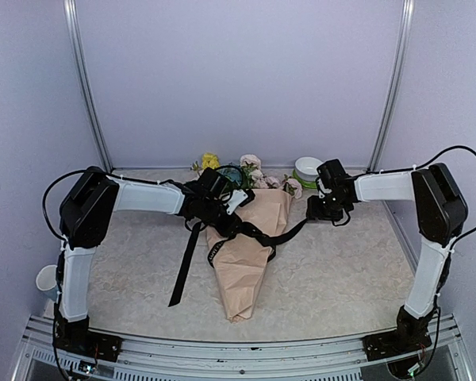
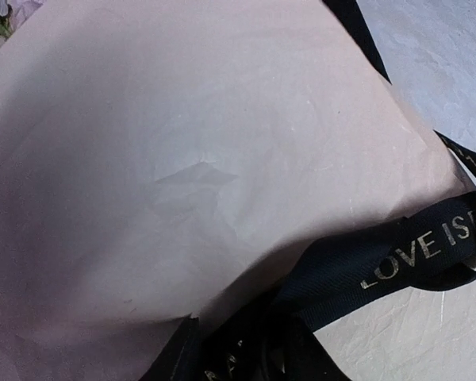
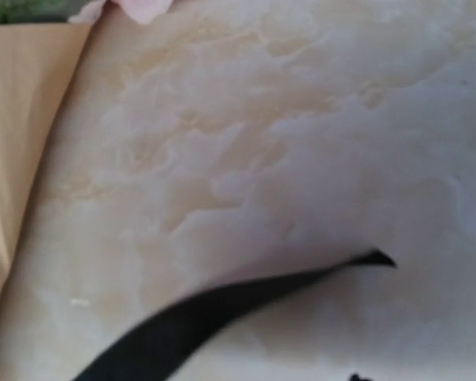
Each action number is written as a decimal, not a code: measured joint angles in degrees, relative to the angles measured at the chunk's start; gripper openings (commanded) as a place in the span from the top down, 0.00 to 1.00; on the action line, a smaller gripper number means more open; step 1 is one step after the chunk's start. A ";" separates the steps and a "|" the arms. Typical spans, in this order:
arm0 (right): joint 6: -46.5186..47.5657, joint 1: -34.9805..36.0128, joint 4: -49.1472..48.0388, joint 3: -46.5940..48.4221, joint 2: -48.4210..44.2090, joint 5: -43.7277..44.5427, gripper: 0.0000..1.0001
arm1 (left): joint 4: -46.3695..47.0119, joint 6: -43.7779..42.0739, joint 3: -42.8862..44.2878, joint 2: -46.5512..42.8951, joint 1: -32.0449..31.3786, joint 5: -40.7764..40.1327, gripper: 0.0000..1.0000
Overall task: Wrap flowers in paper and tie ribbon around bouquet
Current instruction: Cross the ribbon over the folded bouquet, then tie the ribbon around the folded bouquet.
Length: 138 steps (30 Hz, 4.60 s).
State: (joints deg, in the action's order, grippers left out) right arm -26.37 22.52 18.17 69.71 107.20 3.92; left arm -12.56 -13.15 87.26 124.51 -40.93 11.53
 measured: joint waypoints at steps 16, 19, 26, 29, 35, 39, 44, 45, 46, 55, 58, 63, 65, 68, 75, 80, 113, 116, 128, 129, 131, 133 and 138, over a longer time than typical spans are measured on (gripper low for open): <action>-2.91 0.22 -3.56 3.96 8.81 -4.26 1.00 | -1.20 2.43 -2.19 -7.08 0.85 2.69 0.27; -3.32 -1.09 -7.02 1.07 7.54 -6.16 1.00 | -3.61 5.81 -2.82 -11.80 2.45 1.25 0.33; -1.60 -3.89 -8.66 -2.75 4.35 -10.43 1.00 | -6.25 14.36 -13.33 -19.32 10.05 -6.51 0.36; 0.02 -3.93 -8.70 -2.73 3.58 -12.52 1.00 | -7.04 15.63 -19.58 -17.14 11.78 -7.30 0.28; 1.81 -3.93 -8.70 -2.71 1.62 -15.26 1.00 | -5.38 14.53 -19.12 -13.46 11.04 -7.61 0.28; 2.34 -3.93 -8.72 -2.71 -0.31 -15.93 1.00 | -2.95 13.62 -15.58 -9.86 10.73 -5.62 0.77; 2.60 -3.93 -8.74 -2.71 -3.06 -16.39 1.00 | -1.79 12.92 -13.53 -7.54 9.57 -4.57 1.00; 2.67 -3.96 -8.76 -2.71 -3.80 -16.72 1.00 | -1.68 12.98 -13.64 -7.58 9.44 -4.61 1.00; 2.73 -3.96 -8.92 -2.71 -4.59 -17.18 1.00 | -1.57 13.14 -13.81 -7.78 9.38 -4.61 1.00; 10.43 3.41 -16.70 0.61 -16.28 -29.62 1.00 | -3.41 14.23 -15.98 -11.19 8.98 -6.21 1.00; 8.55 7.13 -26.25 2.78 -19.74 -40.09 1.00 | -3.58 14.21 -15.98 -12.94 8.20 -6.78 1.00; 1.14 3.32 -41.42 3.52 -25.53 -44.68 1.00 | -3.67 14.19 -15.82 -15.32 7.34 -7.87 1.00; 0.20 2.10 -44.46 3.52 -27.32 -43.23 1.00 | -3.80 14.19 -15.82 -15.43 7.34 -8.37 1.00; -0.87 2.05 -48.24 3.37 -28.55 -42.23 1.00 | -4.22 14.21 -15.87 -15.43 7.37 -9.07 1.00; -8.61 -4.11 -51.84 -3.93 -29.79 -40.63 1.00 | -4.83 15.21 -17.97 -15.43 8.70 -11.67 1.00; -10.75 -17.33 -46.66 -13.70 -34.40 -32.39 1.00 | -4.00 17.07 -23.15 -15.54 11.37 -11.80 1.00; -11.06 -65.64 -31.10 -53.46 -46.64 -28.94 1.00 | 12.24 33.97 -50.23 -34.53 40.44 1.79 1.00; -9.27 -67.38 -31.08 -53.46 -45.42 -31.47 1.00 | 12.22 34.38 -50.90 -35.60 41.35 1.75 1.00; -6.64 -69.57 -30.25 -53.46 -44.98 -35.08 1.00 | 12.13 35.28 -51.76 -37.24 43.06 1.46 1.00; -6.51 -69.68 -30.21 -53.46 -44.89 -35.28 1.00 | 12.11 35.32 -51.89 -37.44 43.19 1.46 1.00; -6.23 -69.92 -29.99 -53.46 -44.83 -35.54 1.00 | 12.07 35.45 -52.02 -37.83 43.28 1.46 1.00; -6.16 -70.12 -29.94 -53.46 -44.85 -35.89 1.00 | 12.07 35.54 -52.13 -38.05 43.28 1.44 1.00; -6.05 -70.66 -29.62 -53.46 -44.83 -36.79 1.00 | 12.02 35.74 -52.57 -38.29 43.50 1.36 1.00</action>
State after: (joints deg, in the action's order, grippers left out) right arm -32.42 -48.14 -11.44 16.25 62.37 -32.86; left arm -0.54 22.59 34.70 86.21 2.57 12.88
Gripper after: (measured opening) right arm 0.006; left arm 0.007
